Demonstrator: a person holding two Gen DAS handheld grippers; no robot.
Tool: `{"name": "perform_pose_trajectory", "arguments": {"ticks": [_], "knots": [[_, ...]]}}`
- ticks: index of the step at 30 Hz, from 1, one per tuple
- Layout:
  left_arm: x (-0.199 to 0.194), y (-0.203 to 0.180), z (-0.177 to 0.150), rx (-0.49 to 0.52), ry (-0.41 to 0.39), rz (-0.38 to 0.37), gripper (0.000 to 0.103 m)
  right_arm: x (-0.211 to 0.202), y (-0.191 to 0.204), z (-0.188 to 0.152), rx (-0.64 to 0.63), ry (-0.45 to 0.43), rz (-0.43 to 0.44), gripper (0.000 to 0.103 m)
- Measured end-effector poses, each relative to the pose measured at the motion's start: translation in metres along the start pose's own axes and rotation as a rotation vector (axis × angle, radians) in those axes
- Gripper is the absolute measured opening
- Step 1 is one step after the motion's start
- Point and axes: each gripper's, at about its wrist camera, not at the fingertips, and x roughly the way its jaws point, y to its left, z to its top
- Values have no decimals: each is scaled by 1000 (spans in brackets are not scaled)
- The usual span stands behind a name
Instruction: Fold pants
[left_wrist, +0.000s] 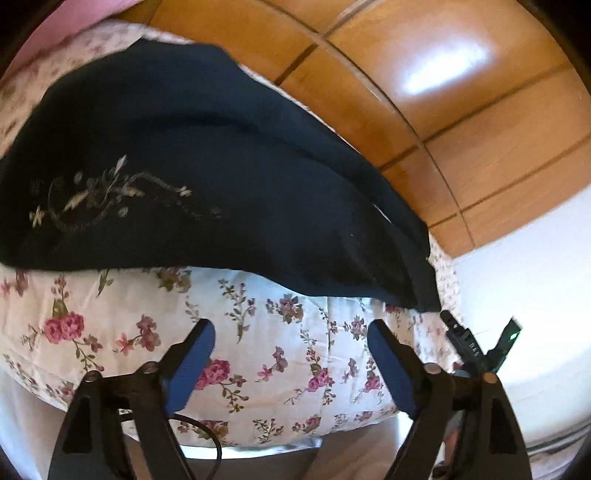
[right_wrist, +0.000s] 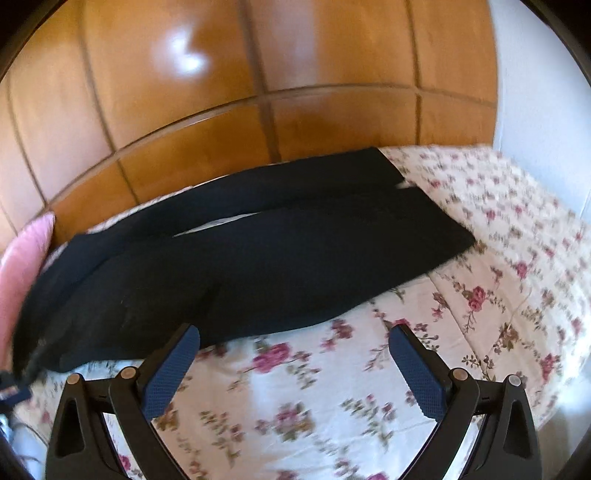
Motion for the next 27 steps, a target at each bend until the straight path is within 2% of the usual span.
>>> {"name": "perform_pose_trajectory", "arguments": {"ticks": [3,7,11,13,16,17,19,22,27], "knots": [[-1,10,-1,-57,-28,-36,89,9,-25,6,87,14,27,96],[-11,26,-4,-113,-133,-55,92,21,-48,11,172,28,43,92],[-14,46,1,-189,-179,14,90,41,-70,12,292,71,98,82],[-20,53,4,-204,-224,72,84,49,-77,11,348,81,122,81],[-24,62,6,-238,-299,96,80,53,-77,16,362,63,130,81],[-24,66,7,-258,-321,92,80,55,-76,18,360,63,130,81],[-24,79,10,-310,-353,72,72,60,-75,21,378,61,143,81],[-21,91,20,-346,-371,46,68,68,-79,30,427,57,163,81],[-18,105,26,-397,-417,-24,65,80,-85,37,497,58,198,70]]}}
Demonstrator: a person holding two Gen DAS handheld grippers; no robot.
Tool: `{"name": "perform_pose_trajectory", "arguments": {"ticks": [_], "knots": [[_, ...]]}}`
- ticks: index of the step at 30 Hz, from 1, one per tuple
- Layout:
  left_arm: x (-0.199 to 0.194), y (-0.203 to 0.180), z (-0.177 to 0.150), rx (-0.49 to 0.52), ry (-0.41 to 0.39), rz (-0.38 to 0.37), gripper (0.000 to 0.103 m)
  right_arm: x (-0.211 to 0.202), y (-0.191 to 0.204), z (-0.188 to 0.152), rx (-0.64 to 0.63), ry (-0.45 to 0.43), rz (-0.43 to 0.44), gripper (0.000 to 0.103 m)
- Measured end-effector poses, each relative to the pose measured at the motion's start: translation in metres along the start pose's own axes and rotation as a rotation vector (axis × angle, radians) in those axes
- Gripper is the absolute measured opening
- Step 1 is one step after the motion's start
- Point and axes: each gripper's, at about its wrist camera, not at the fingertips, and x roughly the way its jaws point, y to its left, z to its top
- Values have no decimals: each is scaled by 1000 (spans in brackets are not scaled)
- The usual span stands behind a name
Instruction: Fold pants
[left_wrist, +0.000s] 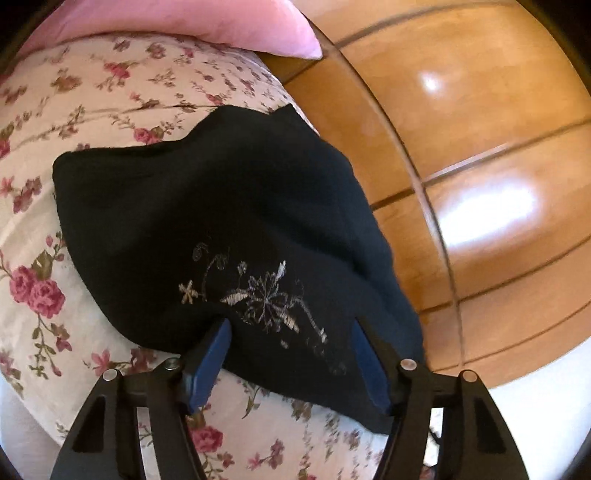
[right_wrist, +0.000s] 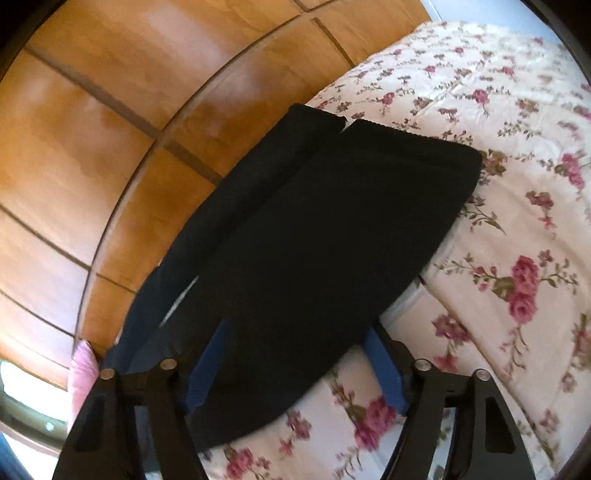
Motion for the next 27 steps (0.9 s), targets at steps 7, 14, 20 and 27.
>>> {"name": "perform_pose_trajectory", "arguments": {"ticks": [7,14,20,27], "knots": [[-36,19,-11,-78,-37,80,43,-4,-8,0,36,12,29,65],[-40,28,-5,-106,-33,123,46,-4,-9,0,33,30,22,64],[-50,42,0,-140,-84,141,63,-1,-17,7,66,36,37,64],[-11,33,28,-94,-85,87,63,9,-15,17,87,45,-33,34]]}}
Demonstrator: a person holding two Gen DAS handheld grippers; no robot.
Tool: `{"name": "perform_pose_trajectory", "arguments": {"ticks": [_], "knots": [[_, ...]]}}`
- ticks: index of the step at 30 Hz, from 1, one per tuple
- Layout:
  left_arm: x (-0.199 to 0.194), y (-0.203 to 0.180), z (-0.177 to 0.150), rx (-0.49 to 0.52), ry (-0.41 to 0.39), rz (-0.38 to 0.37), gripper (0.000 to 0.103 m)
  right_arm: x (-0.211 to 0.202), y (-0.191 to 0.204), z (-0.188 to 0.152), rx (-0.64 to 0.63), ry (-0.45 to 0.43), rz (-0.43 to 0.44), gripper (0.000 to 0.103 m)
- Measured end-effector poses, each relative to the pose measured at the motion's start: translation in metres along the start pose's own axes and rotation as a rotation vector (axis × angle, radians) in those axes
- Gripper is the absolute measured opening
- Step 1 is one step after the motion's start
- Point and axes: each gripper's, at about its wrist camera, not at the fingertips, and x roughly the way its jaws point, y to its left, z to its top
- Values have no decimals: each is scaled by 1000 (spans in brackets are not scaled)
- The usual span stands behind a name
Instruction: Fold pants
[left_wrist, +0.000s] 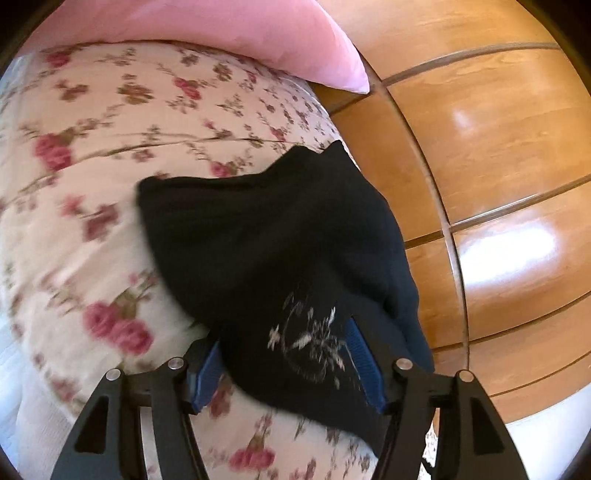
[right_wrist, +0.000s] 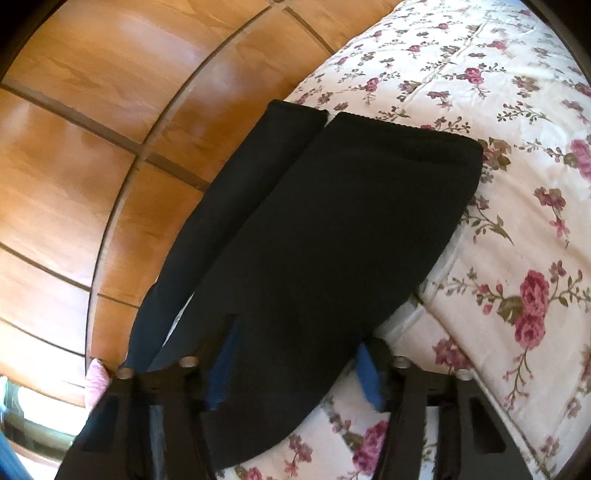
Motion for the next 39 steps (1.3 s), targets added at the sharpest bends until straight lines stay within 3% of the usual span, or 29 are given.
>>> {"name": "perform_pose_trajectory", "arguments": {"ticks": [2,3,4,5,6,10,16,21,29,35,39], "knots": [[5,-7,0,35,-5,-2,62,0,-8,2,29,3,-9,15],[5,-8,-1,51,2,7,51,-1,-14,2,55,5,25,14],[8,-9,-1,70,27,10,26,-3,-17,2,66,4,42,12],[12,-8,-1,74,66,11,14,-7,-20,1,64,-1,52,11],[8,-4,-4,68,82,11,13,-10,-21,1,57,-8,55,10],[-3,7,3,22,88,-52,13,-30,-20,0,25,-54,60,10],[-38,-6,14,85,57,-115,12,-61,-14,-4,-24,-89,43,10],[-60,-8,23,80,44,-147,10,-82,-17,-12,-50,-106,35,10],[-85,8,13,106,56,-108,7,-112,-43,-35,-15,-128,10,10],[-62,30,7,101,121,-44,8,-107,-61,-49,-28,-114,-43,10],[-52,41,11,65,109,-53,35,-93,-76,-47,57,-97,5,12]]}}
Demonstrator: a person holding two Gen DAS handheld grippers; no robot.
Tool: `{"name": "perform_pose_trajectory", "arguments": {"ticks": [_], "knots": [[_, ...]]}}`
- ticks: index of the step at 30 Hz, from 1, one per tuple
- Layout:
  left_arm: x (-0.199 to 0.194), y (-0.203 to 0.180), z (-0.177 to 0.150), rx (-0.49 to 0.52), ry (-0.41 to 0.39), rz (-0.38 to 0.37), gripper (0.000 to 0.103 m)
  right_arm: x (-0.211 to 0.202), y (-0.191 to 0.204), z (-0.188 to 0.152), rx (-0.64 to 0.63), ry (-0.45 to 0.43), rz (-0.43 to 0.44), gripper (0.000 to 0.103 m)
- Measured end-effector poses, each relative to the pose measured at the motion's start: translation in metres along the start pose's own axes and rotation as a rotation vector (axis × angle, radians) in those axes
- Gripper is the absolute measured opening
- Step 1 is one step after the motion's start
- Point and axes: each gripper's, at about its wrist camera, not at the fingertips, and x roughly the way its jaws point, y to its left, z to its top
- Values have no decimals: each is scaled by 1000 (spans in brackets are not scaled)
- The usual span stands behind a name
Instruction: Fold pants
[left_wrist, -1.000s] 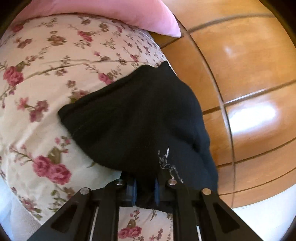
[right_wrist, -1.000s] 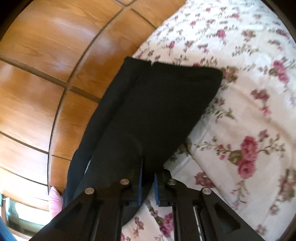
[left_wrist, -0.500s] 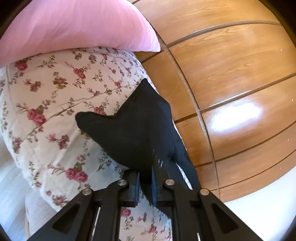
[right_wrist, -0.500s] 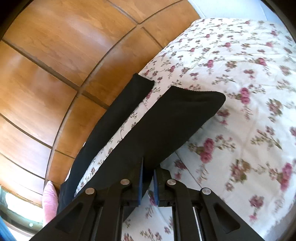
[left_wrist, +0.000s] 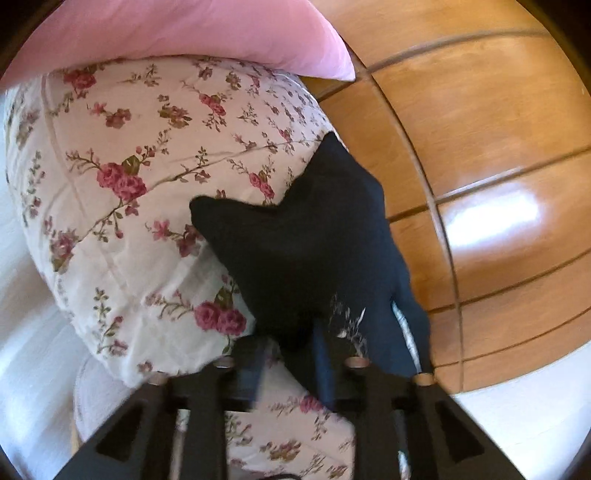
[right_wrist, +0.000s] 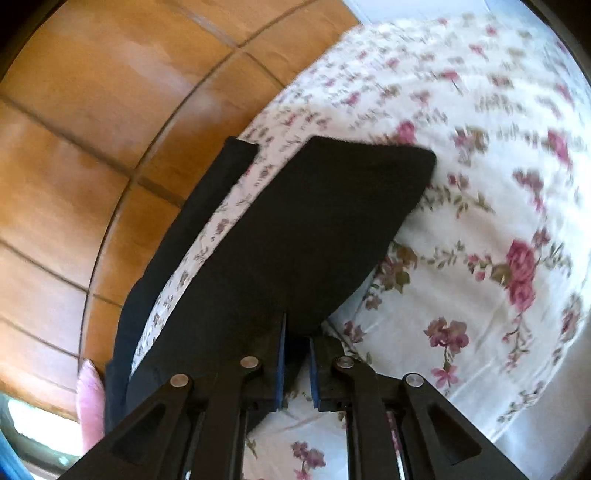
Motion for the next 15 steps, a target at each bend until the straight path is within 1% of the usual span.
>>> {"name": "perform_pose_trajectory", "arguments": {"ticks": [1,2,5,6,7,8,10,12,14,15], "knots": [[0,3,4,-28,-22,1,36,1,0,1,2,-3,7,13],[-1,4,6,-35,-36,-3,36,2,0,2,-6,-6,4,13],[3,2,13,-29,-71,13,33,5,5,6,-32,-4,-14,13],[5,0,13,-15,-77,32,21,5,9,7,-62,-3,-34,13],[7,-3,12,3,-79,64,14,4,12,8,-79,-5,-45,13],[6,-5,11,14,-79,82,14,0,16,7,-111,-21,-64,12],[-2,-10,8,28,-105,104,12,-7,21,8,-139,-41,-76,11],[-12,-17,7,40,-130,108,12,-20,20,10,-131,-65,-75,11],[-22,-26,3,94,-149,118,12,-30,17,11,-119,-81,-75,11],[-24,-29,1,137,-151,136,12,-34,15,10,-127,-90,-90,11]]}}
